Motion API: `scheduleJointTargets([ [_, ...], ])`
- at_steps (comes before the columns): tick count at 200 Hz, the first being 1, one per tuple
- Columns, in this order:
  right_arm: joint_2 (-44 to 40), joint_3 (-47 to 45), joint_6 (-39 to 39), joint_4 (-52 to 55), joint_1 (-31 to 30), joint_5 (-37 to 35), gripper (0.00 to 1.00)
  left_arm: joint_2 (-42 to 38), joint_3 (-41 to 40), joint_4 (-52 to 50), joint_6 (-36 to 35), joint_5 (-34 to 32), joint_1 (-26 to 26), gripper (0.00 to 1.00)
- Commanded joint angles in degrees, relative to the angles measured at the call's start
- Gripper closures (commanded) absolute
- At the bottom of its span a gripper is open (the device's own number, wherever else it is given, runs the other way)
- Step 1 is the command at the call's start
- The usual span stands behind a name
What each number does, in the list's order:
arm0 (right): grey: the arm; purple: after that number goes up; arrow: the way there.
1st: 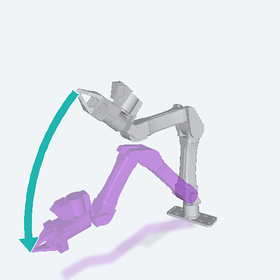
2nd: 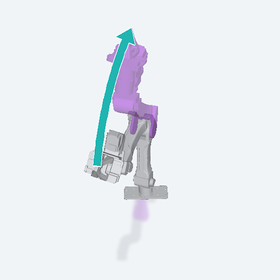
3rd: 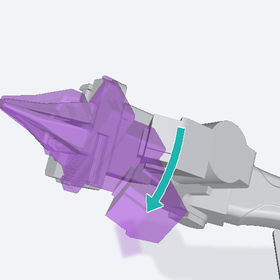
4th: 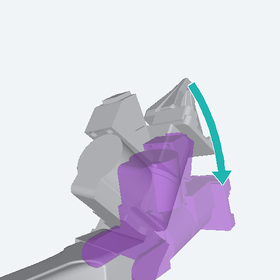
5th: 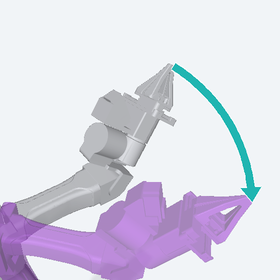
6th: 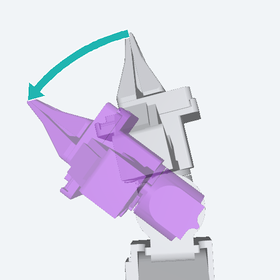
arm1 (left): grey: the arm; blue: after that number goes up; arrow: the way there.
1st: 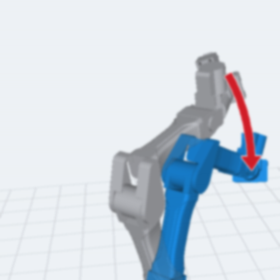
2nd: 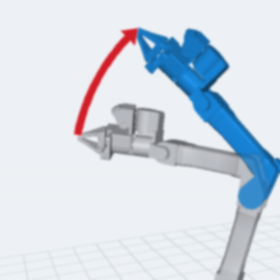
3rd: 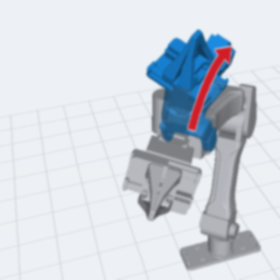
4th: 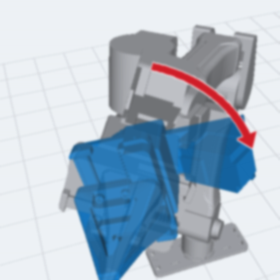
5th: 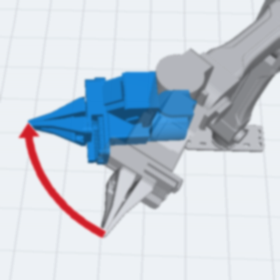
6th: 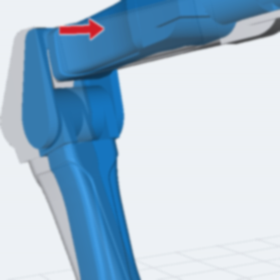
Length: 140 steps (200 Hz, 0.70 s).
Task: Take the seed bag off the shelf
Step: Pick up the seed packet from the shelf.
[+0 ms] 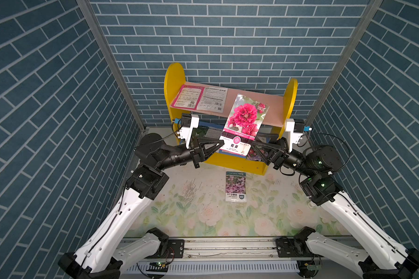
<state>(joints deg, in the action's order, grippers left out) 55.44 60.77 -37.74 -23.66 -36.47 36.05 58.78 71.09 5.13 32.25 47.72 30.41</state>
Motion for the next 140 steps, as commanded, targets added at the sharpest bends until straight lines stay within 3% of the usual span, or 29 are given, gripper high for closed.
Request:
scheduleJointTargets([
  [1,0.1,2.1,-0.7,-2.1,0.1,0.5,0.54,-0.8,-1.4,1.7,-1.3,1.3,0.5,1.00],
  [35,0.6,2.5,-0.2,-1.5,0.1,0.0,0.73,-1.5,-2.3,0.1,-2.5,1.0,0.5,1.00],
  [57,0.9,2.7,0.0,-1.3,0.1,0.0,0.95,-1.5,-2.3,-1.0,-3.3,0.1,0.5,1.00],
  [77,0.9,2.6,0.3,-0.6,0.1,-0.3,1.00,-1.6,-2.0,-2.0,-4.1,-1.7,0.5,0.99],
  [113,-0.2,2.4,2.4,4.2,0.2,-2.2,1.00,-0.5,1.1,-9.2,-7.2,-7.2,0.6,0.49],
  [128,-1.3,1.8,3.3,6.4,0.2,-3.4,1.00,-0.4,2.2,-12.9,-9.2,-9.9,0.5,0.35],
  [140,-2.5,1.1,4.1,8.2,0.2,-4.7,1.00,-0.7,2.4,-15.0,-10.0,-12.3,0.6,0.13],
])
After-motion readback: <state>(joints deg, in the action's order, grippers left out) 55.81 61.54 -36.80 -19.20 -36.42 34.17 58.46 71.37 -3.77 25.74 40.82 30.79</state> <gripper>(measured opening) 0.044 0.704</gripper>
